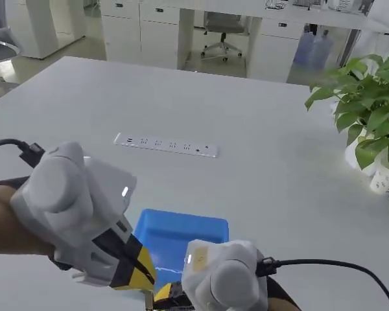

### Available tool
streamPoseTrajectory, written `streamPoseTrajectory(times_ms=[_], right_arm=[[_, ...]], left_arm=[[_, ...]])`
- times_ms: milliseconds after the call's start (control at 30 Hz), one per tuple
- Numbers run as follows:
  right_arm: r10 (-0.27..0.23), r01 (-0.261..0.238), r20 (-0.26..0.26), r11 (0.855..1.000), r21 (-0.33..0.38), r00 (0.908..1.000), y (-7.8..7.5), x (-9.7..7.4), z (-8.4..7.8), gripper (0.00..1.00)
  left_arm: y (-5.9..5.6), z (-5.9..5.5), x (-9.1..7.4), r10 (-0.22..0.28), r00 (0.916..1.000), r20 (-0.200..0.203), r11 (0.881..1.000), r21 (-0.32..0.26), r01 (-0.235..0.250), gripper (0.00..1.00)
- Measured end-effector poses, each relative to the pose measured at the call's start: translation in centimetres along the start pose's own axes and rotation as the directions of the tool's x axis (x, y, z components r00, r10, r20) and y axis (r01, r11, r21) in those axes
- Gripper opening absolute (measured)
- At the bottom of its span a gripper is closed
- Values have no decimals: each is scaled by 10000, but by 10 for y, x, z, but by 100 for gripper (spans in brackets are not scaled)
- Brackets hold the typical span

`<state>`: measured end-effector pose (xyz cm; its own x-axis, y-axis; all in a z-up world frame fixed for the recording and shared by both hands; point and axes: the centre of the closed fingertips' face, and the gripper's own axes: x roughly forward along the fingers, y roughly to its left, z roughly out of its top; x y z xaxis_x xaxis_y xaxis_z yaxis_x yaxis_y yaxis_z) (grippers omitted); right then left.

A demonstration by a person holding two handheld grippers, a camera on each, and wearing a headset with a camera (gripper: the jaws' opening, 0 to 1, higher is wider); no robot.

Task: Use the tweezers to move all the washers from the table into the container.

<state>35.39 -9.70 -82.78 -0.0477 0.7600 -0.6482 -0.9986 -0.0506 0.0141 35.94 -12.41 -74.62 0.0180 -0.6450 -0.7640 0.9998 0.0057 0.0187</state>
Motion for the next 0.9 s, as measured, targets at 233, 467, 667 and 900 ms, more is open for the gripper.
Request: streamPoseTrajectory(times_ms=[233,467,667,900], right_arm=[[-204,204,4,9996,-185,9998,-10,-9,7,9],[-359,361,72,9989,-287,9993,-22,-17,14,9],[-506,509,86,9977,-448,9987,-33,-24,19,9],[-769,775,135,9956,-524,9969,-48,-32,22,9]], left_arm=[[8,10,-6,40,9999,94,9999,158,-41,4],[18,20,-12,140,9999,100,9995,281,-143,4],[28,26,-17,227,9997,134,9988,438,-233,4],[42,33,-21,418,9986,322,9976,539,-435,4]])
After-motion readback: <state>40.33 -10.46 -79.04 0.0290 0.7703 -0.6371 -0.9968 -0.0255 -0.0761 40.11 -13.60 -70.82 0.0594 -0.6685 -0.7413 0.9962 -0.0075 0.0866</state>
